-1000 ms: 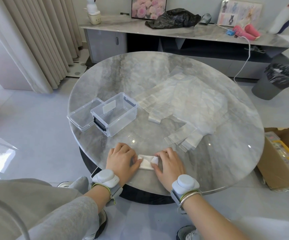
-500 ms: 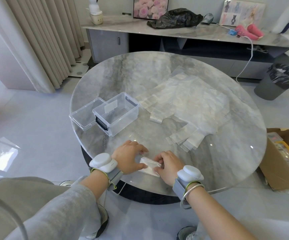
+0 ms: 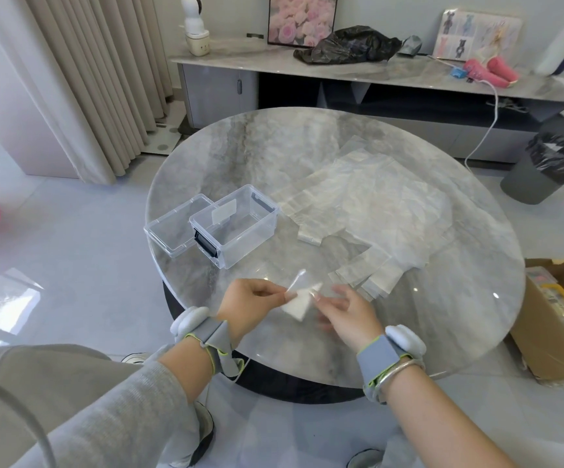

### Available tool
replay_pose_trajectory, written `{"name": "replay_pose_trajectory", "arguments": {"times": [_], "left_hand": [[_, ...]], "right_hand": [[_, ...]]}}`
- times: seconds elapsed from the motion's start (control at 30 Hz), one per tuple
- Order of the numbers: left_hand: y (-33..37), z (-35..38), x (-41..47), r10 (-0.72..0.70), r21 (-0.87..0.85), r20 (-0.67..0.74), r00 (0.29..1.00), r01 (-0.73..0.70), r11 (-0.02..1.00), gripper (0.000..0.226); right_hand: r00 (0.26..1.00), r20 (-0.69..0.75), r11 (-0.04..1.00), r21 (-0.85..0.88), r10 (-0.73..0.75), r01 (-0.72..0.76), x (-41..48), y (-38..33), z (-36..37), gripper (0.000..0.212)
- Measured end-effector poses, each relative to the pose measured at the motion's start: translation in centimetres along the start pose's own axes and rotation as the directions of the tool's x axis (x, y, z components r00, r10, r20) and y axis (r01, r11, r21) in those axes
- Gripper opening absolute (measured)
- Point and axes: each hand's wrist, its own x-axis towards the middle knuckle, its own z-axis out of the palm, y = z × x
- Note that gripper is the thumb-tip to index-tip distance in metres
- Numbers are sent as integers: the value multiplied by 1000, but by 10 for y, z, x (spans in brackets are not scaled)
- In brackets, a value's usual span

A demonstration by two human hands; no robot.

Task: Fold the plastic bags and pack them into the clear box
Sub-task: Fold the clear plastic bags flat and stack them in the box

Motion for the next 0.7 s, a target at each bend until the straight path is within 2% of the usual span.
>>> {"name": "replay_pose_trajectory", "arguments": {"times": [0.03,0.1,0.2,0.27,0.37,0.43,0.5,0.53,0.57,0.6,0.63,0.67,0.7], "left_hand": [[1,2,-2,-60,-89,-3,998,59,994,16],[2,6,-4,-130,-175,-5,992,127,976,17],[-1,12,-8,-201,-271,15,980,197,942,13],[-5,14,-8,-240,-310,40,970,240,920,14],[-9,17,-8,-290,-327,61,955,294,898,13],[-9,16,-7,-284,-266,60,957,289,919,14],[-8,8,-2,-164,-73,-69,984,158,985,12],[-9,-1,3,-12,139,-184,983,38,990,9],[-8,-12,9,199,403,-277,940,-74,912,11],[-9,-24,15,410,631,-289,865,-150,761,22],[-10,-35,22,561,774,-245,790,-189,604,36],[-10,-43,27,648,852,-194,737,-201,484,49],[-9,-48,32,692,892,-164,703,-193,408,56]], "right_hand": [[996,58,991,113,63,-69,-3,-3,3,40],[989,127,973,208,71,-97,-9,-7,7,28],[1000,24,979,202,-2,-3,-10,-7,13,17],[998,-62,986,164,-31,40,-8,-7,16,3],[991,-111,991,106,-69,81,-3,-8,21,17],[984,-129,991,43,-120,127,1,-8,23,20],[976,-159,989,-10,-147,147,4,-9,22,20],[974,-172,989,-29,-147,144,6,-8,21,19],[974,-178,990,-46,-143,137,7,-9,19,17],[974,-182,990,-61,-137,128,8,-9,17,16],[974,-181,989,-69,-138,127,8,-9,15,16],[974,-177,989,-75,-141,129,8,-9,14,16],[974,-171,988,-83,-146,133,7,-9,13,16]]}}
